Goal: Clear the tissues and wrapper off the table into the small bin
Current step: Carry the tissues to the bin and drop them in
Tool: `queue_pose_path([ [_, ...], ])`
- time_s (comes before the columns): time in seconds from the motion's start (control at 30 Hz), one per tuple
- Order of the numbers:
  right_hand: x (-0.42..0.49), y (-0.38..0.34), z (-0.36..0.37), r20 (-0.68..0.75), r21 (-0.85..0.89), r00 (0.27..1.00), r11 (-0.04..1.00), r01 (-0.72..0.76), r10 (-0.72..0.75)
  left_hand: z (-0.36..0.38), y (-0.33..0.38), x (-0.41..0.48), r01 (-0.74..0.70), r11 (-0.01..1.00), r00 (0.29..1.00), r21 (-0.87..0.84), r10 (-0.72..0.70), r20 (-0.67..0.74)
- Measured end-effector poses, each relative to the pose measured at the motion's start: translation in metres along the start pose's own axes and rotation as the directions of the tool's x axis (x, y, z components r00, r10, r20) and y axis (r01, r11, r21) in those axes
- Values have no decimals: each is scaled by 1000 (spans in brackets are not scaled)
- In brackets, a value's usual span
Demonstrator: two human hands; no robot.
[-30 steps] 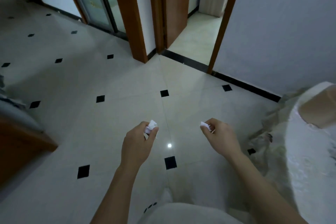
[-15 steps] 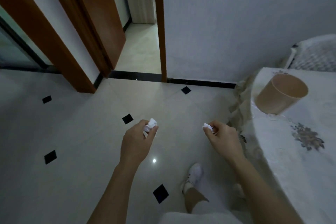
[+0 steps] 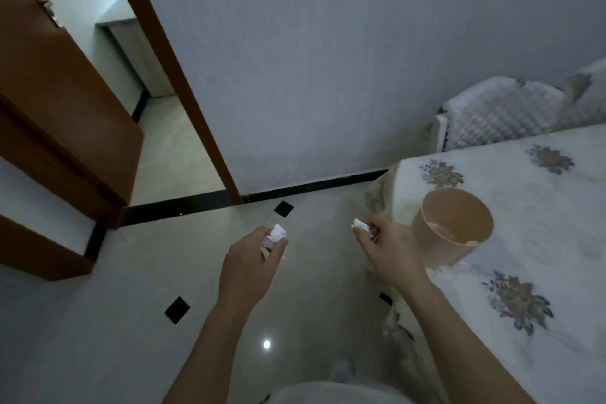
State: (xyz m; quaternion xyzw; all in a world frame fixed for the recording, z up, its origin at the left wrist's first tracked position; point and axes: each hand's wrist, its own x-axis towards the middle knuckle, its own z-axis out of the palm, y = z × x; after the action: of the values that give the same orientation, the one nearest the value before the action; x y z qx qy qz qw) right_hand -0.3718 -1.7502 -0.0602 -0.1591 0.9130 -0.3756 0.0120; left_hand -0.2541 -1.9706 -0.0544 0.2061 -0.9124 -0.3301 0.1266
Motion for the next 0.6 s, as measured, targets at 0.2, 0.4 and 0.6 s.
queue_pose_path([
  [0.2,40,33,-44,-158,-43,977,988,-149,141,50,49,75,-168,985,978,-37,172,122],
  [0.4,27,75,-86,-320,-17,879,926,-377,353,109,104,120,-349,927,884,-136,374,279],
  [0.6,7,89,-115,-448,27,732,826,-562,513,152,157,145,-506,828,725,-241,560,401],
])
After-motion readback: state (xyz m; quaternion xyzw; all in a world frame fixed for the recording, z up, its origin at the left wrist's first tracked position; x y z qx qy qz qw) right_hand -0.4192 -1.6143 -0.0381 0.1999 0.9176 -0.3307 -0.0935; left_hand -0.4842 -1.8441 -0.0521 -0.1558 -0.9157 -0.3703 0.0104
